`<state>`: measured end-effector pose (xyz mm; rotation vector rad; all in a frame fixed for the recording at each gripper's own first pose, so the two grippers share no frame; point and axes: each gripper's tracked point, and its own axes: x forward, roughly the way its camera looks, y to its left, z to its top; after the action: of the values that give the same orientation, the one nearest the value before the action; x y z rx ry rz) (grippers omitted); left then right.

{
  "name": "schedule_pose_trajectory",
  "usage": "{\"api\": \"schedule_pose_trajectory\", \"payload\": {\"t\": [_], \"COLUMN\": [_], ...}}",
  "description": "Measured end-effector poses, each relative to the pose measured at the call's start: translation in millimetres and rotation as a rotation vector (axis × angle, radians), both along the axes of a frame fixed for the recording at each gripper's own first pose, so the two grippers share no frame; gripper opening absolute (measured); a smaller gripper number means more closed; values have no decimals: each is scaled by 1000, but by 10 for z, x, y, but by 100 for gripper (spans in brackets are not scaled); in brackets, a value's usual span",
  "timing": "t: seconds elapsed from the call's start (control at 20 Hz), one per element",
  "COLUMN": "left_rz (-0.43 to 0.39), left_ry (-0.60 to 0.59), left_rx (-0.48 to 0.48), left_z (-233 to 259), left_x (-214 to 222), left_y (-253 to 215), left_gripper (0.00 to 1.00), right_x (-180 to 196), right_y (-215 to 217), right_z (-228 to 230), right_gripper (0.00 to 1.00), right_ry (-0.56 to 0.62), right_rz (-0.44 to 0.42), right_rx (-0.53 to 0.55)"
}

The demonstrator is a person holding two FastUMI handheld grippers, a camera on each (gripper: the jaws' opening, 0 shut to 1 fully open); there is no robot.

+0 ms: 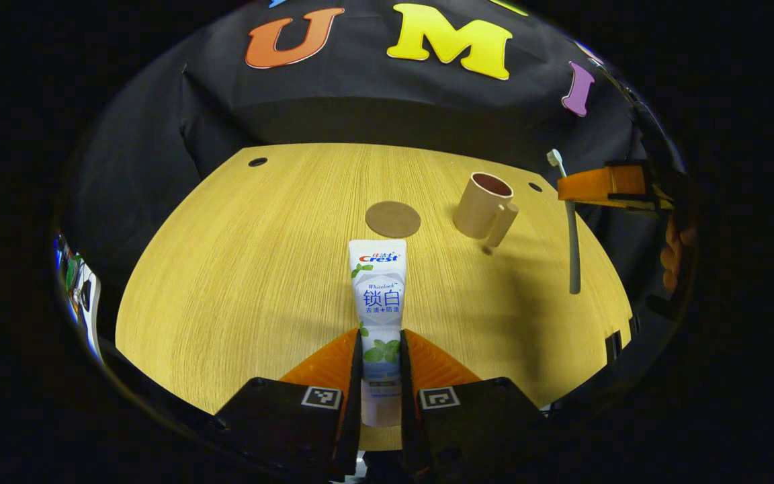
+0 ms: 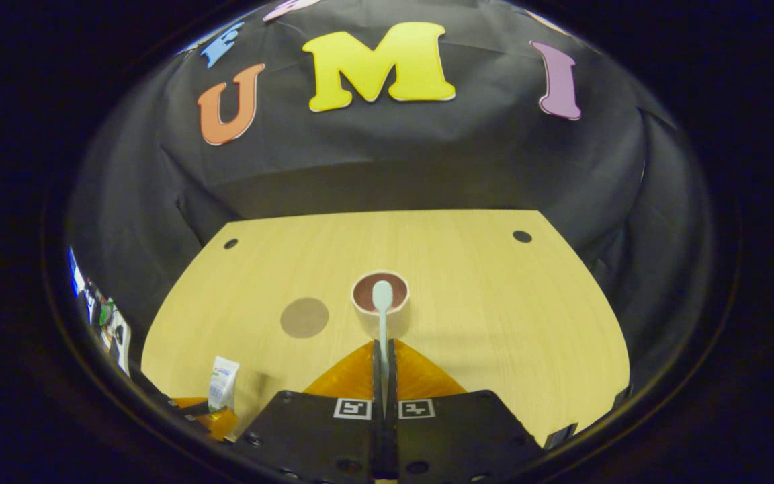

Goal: Put the toothbrush and toothpaste on the desktop into the cup, then pick up the cup and place it on the coaster on the desktop.

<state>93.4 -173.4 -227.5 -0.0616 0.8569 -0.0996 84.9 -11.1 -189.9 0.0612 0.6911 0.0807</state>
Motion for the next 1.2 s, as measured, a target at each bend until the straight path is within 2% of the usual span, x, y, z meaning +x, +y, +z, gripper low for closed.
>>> {"api": "schedule_pose_trajectory", "payload": {"t": [0.35, 0.75, 1.2], "left_rz": [32, 68, 93], "left_ry": [-18, 4, -7], "left_rx": [-7, 1, 12], "left_z": [132, 85, 112], "left_x": [181, 396, 608], "left_y": [75, 128, 67], "left_gripper": [28, 28, 28], "right_x": [807, 1435, 1698], "right_y": [156, 295, 411], "right_z": [541, 577, 193], "right_gripper": [0, 0, 0], "right_ry": [-190, -311, -284], "right_rz": [21, 63, 86], "right_rx": [32, 72, 104]}}
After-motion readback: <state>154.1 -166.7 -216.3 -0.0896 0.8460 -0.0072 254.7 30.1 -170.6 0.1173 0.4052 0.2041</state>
